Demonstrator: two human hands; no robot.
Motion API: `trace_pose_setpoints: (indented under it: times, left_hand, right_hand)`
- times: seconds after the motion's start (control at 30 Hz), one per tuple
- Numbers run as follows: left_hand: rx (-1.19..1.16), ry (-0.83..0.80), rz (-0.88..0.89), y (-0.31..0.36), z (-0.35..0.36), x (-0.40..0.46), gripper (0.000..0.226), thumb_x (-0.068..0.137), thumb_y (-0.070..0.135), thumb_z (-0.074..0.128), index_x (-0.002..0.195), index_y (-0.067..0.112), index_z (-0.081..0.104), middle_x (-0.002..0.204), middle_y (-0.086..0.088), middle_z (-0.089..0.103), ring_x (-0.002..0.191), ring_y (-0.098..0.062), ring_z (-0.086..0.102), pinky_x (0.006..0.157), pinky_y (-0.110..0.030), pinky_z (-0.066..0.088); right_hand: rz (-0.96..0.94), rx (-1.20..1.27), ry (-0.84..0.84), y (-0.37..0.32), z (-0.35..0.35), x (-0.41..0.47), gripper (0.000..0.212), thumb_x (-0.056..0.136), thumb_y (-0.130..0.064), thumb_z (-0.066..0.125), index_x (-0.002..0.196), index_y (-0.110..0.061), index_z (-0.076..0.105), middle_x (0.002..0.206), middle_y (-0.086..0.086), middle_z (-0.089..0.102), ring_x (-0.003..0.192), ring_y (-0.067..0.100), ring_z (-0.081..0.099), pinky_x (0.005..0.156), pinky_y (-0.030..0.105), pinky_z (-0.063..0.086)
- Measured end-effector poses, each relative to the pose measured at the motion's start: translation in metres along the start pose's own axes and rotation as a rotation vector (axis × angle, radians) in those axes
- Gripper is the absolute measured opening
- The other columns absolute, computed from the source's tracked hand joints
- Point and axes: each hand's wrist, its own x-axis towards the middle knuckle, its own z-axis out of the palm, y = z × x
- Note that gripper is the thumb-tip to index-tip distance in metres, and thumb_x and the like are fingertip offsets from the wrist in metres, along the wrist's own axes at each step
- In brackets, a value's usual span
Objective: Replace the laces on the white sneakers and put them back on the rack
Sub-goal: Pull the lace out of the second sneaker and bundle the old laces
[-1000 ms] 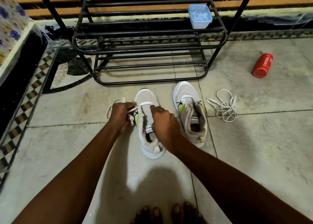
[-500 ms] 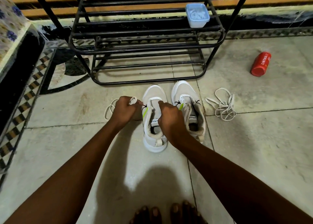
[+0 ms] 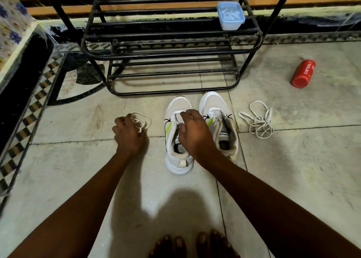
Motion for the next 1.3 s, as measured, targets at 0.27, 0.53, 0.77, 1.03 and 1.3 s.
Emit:
trace_pose_setpoints:
  times: [0.27,0.53,0.77,1.03,1.3]
  left_hand:
    - [-0.069,-0.235,0.165,0.002,-0.012,0.007,0.039,0.083,0.03,0.055,0.112,0.007,0.068,0.11,-0.018,0.071,0.106,-0.039,0.063,0.088,-0.04,0.045]
    - [-0.812,-0.321,0.335,0.11,-0.067,-0.055,0.018,0.103,0.004,0.057,0.091,0.015,0.063,0.077,0.016,0.068,0.075,0.0,0.064,0.072,-0.02,0.05]
    - [-1.119,-0.448,0.223,0.174,-0.09,-0.087,0.005,0.104,0.014,0.058,0.107,0.012,0.061,0.092,-0.012,0.068,0.091,-0.042,0.071,0.081,-0.053,0.06]
    - [-1.275,-0.605,0.181,0.229,-0.092,-0.103,0.012,0.105,0.001,0.051,0.098,0.009,0.058,0.081,-0.005,0.055,0.079,-0.019,0.057,0.083,-0.043,0.046]
    - [-1.217,-0.458,0.243,0.248,-0.099,-0.088,0.018,0.107,0.007,0.05,0.096,0.017,0.061,0.077,0.009,0.061,0.077,-0.007,0.056,0.079,-0.027,0.045]
  right_hand:
    - [-0.058,0.11,0.039,-0.005,-0.006,0.0,0.041,0.083,-0.018,0.049,0.117,-0.004,0.069,0.125,0.017,0.062,0.114,0.038,0.061,0.096,0.053,0.051]
    - [0.058,0.543,-0.128,-0.004,-0.058,-0.009,0.076,0.074,-0.013,0.069,0.146,-0.021,0.049,0.143,0.002,0.057,0.132,0.016,0.054,0.104,0.044,0.052]
    - [0.239,1.053,-0.188,0.004,-0.108,-0.019,0.046,0.083,0.013,0.071,0.12,-0.013,0.062,0.092,0.015,0.075,0.083,0.021,0.072,0.078,0.042,0.061]
    - [0.188,0.952,-0.261,0.036,-0.126,-0.035,0.046,0.083,0.008,0.073,0.112,-0.026,0.061,0.077,0.004,0.06,0.057,0.022,0.051,0.048,0.026,0.042]
    - [0.213,1.01,-0.152,0.042,-0.126,-0.032,0.017,0.099,-0.001,0.061,0.09,0.013,0.063,0.069,0.012,0.061,0.056,0.014,0.059,0.052,0.023,0.048]
